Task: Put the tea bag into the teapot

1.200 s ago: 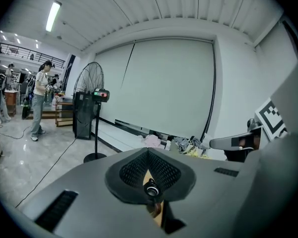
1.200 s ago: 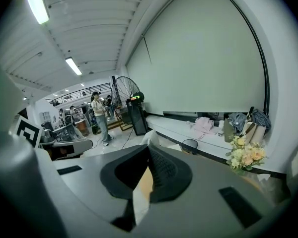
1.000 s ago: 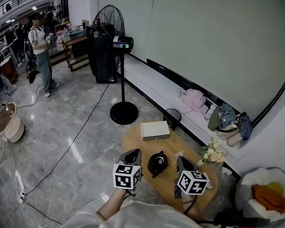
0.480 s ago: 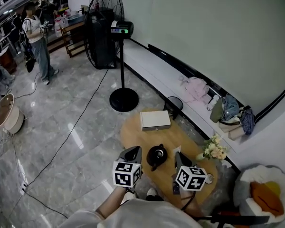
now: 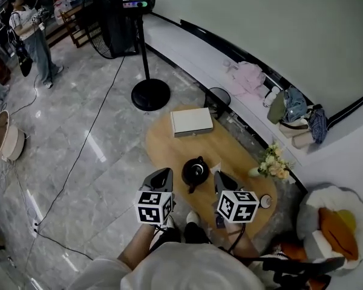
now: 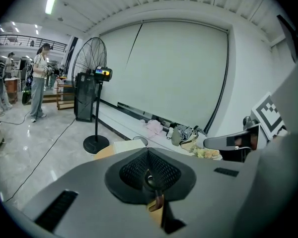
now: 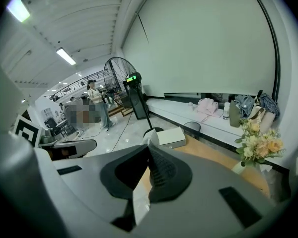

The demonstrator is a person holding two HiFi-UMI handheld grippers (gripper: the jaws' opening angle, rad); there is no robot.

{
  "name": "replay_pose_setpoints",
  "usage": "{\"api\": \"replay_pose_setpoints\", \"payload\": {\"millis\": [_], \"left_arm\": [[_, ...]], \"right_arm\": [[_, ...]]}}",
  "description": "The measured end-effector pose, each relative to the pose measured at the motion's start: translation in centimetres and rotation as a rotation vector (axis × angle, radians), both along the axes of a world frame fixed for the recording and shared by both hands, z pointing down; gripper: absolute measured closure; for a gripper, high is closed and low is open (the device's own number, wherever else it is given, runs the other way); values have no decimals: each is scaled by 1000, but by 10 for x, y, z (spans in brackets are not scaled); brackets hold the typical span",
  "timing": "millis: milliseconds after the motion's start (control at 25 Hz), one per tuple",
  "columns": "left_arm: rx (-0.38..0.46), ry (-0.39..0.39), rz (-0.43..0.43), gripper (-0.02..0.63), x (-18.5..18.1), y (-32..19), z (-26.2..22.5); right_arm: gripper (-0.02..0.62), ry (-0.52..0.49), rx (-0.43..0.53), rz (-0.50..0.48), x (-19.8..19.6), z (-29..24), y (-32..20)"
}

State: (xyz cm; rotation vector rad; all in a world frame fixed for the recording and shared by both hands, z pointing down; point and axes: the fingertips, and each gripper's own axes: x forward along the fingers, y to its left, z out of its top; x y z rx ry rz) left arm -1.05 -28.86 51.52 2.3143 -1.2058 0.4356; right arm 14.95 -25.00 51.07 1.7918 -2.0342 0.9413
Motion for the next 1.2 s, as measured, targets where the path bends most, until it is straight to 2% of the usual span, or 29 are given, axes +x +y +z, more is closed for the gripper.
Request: {"api": "replay_pose_setpoints", "payload": {"millis": [360, 640, 880, 1200], "left_arm": [[-158, -25, -7, 589, -3, 36, 66], [-283, -52, -13, 589, -7, 70, 115], [-295, -52, -31, 589, -5, 75, 130], [-244, -49, -85, 589, -14, 43, 143]], "right_arm": [[561, -26, -156, -44, -6, 65, 27], [561, -63, -271, -116, -25, 114, 55], [561, -74, -289, -148, -28, 130, 56], [561, -71, -252, -182, -35, 135, 36]]}}
